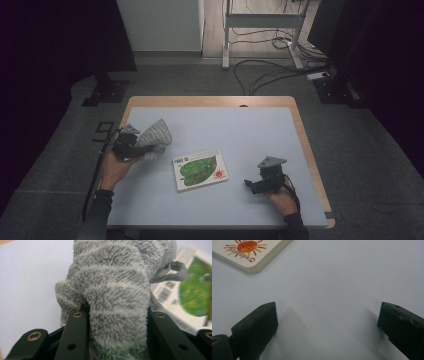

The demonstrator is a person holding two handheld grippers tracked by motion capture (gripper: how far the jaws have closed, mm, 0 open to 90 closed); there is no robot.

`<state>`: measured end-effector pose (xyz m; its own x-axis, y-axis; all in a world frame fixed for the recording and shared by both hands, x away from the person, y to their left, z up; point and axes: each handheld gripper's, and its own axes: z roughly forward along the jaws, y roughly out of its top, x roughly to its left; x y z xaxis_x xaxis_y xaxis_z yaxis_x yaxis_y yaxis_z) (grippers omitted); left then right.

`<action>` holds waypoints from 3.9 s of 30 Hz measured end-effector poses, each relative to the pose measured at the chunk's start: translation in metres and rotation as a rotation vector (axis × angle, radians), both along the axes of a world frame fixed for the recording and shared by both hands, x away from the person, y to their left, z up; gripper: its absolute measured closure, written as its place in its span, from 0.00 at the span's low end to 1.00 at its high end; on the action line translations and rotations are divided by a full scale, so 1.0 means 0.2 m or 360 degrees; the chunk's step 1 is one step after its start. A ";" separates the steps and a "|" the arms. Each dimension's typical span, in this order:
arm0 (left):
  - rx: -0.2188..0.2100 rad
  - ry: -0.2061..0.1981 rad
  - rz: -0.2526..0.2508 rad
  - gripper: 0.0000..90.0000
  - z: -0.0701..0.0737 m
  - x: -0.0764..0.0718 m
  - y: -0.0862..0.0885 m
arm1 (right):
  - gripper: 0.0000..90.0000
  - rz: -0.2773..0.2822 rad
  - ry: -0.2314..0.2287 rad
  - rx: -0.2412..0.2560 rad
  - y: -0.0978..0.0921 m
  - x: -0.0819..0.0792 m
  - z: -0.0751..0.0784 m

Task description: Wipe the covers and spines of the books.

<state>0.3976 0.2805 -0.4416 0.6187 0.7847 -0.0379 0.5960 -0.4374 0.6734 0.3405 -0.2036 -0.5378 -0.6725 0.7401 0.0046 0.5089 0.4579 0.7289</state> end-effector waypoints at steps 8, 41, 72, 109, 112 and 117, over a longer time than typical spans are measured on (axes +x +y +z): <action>-0.0038 -0.0022 -0.0144 0.71 0.04 -0.05 -0.15 | 0.02 0.0000 0.0000 -0.0001 0.00 0.00 0.00; 0.0105 0.0023 -0.0286 0.70 -0.23 -0.08 -0.47 | 0.02 0.0000 0.0000 0.0000 0.00 0.00 0.00; 0.0157 0.0054 -0.0467 0.70 -0.24 0.06 -0.92 | 0.02 -0.0001 0.0000 0.0001 0.00 0.00 0.00; 0.0080 0.0074 -0.0659 0.70 -0.26 -0.03 -1.06 | 0.02 -0.0001 -0.0002 0.0000 0.00 0.00 0.00; 0.0052 0.0087 -0.0654 0.70 -0.27 -0.04 -1.01 | 0.02 -0.0002 -0.0004 -0.0001 0.00 0.00 0.00; 0.0049 0.0096 -0.0650 0.70 -0.26 -0.04 -0.94 | 0.02 -0.0002 -0.0004 -0.0002 0.00 0.00 0.00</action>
